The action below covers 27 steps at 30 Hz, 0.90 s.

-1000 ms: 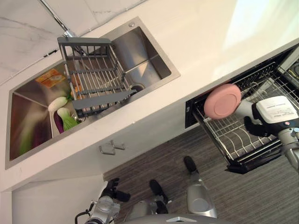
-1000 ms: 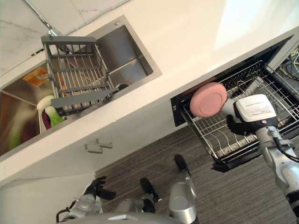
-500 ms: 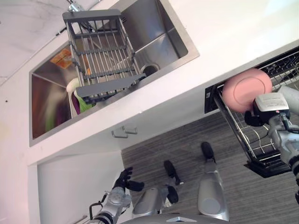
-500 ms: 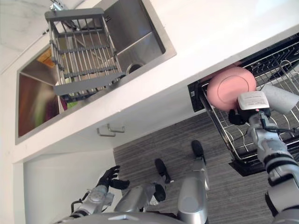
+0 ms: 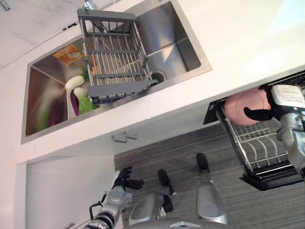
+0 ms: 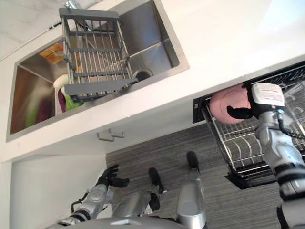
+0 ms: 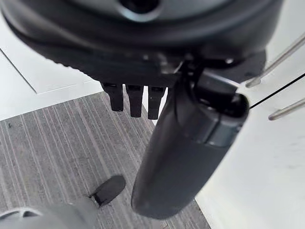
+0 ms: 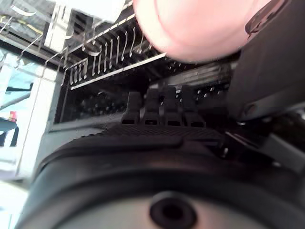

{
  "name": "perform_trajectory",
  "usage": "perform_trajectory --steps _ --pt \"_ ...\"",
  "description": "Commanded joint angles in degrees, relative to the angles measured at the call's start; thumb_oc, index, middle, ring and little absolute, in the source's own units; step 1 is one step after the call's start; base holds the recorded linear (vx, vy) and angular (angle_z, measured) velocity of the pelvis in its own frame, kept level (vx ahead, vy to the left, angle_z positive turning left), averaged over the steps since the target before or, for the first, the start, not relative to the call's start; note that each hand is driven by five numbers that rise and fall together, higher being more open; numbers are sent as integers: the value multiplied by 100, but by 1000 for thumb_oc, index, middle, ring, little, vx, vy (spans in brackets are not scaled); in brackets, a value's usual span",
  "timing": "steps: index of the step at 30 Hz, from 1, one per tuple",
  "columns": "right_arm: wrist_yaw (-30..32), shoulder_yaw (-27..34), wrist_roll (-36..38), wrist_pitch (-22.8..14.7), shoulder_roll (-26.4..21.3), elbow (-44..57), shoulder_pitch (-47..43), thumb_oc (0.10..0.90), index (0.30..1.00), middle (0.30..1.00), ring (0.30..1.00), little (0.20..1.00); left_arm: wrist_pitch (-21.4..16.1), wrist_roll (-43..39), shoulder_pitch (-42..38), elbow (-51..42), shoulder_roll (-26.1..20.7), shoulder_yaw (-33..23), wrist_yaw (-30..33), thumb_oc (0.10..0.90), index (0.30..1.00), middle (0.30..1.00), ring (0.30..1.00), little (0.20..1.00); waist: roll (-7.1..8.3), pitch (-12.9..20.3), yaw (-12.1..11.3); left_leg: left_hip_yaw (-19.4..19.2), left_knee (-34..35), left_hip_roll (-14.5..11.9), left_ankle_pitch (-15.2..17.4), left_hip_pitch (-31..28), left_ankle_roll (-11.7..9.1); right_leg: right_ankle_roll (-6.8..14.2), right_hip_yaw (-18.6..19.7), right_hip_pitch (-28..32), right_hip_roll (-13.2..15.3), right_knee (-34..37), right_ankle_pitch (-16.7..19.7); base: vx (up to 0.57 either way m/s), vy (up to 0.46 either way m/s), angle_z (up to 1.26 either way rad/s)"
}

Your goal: Place the dishes in the dishwasher.

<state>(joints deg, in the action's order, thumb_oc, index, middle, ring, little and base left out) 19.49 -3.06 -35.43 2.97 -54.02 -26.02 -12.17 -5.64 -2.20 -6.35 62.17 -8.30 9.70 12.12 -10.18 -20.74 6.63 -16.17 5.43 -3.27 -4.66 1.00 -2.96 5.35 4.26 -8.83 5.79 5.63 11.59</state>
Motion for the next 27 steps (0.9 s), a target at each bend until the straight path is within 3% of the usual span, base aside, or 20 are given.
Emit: perform_trajectory --steps 1,2,3,8,12,13,14,20,21,23,27 --pt "752 398 420 128 -320 27 -194 800 900 900 900 900 -23 52 29 261 -484 -27 180 800 900 900 900 900 347 558 104 231 -103 -239 273 -53 -386 453 323 35 233 -426 -668 30 -56 7" --pt "1150 1421 814 193 82 277 572 800 900 900 900 900 24 118 45 321 -558 -210 230 800 900 900 900 900 478 671 157 231 -99 -288 301 -141 -373 429 327 105 173 -456 -720 23 -50 -2" --pt "1309 1718 996 218 257 186 841 800 900 900 900 900 41 138 56 325 -593 -266 254 800 900 900 900 900 515 708 174 235 -103 -305 307 -168 -367 420 338 124 142 -476 -751 20 -60 0" --pt "1647 2411 1585 297 927 -315 1570 800 900 900 900 900 81 248 103 315 -686 -358 238 800 900 900 900 900 558 777 262 255 -105 -351 346 -238 -355 394 408 154 66 -523 -825 0 -7 -7" --pt "1864 2635 2103 199 1396 -637 1771 800 900 900 900 900 84 290 180 218 -709 -317 206 800 900 900 900 900 410 691 343 278 -115 -317 347 -230 -341 390 469 74 53 -581 -845 -25 32 -11" --pt "1876 2594 2194 202 1443 -750 1754 552 528 528 528 528 81 279 175 200 -700 -288 197 800 900 900 900 900 358 639 360 280 -120 -299 340 -208 -336 390 495 27 49 -599 -838 -60 56 -19" --pt "1876 2540 2194 182 1467 -711 1708 400 300 300 300 300 72 283 185 181 -696 -264 187 800 900 900 900 900 287 585 376 274 -123 -278 330 -183 -332 393 517 -26 52 -617 -827 -66 63 -23" --pt "1838 2048 2257 121 1379 -1234 1085 400 300 300 300 300 -30 285 199 122 -576 30 95 800 900 900 900 900 -218 292 377 253 -156 -155 291 -25 -325 400 612 -270 117 -688 -778 -42 59 -17" --pt "1841 2030 2254 124 1368 -1249 1058 400 300 300 300 300 -31 284 195 122 -568 19 96 800 900 900 900 900 -224 286 388 251 -154 -157 291 -24 -325 400 613 -273 115 -690 -778 7 36 -3" --pt "1871 1663 2128 147 1108 -1416 422 400 300 300 300 300 -63 293 208 192 -450 157 99 800 900 900 900 900 -436 299 314 274 -124 -113 271 -34 -342 401 596 -244 175 -656 -779 31 39 5" --pt "1841 1090 1988 154 739 -1641 -460 400 300 300 300 300 -100 184 190 161 -363 347 119 800 900 900 900 900 -611 402 133 365 -113 -80 233 -20 -376 396 489 -152 242 -595 -793 21 7 14"
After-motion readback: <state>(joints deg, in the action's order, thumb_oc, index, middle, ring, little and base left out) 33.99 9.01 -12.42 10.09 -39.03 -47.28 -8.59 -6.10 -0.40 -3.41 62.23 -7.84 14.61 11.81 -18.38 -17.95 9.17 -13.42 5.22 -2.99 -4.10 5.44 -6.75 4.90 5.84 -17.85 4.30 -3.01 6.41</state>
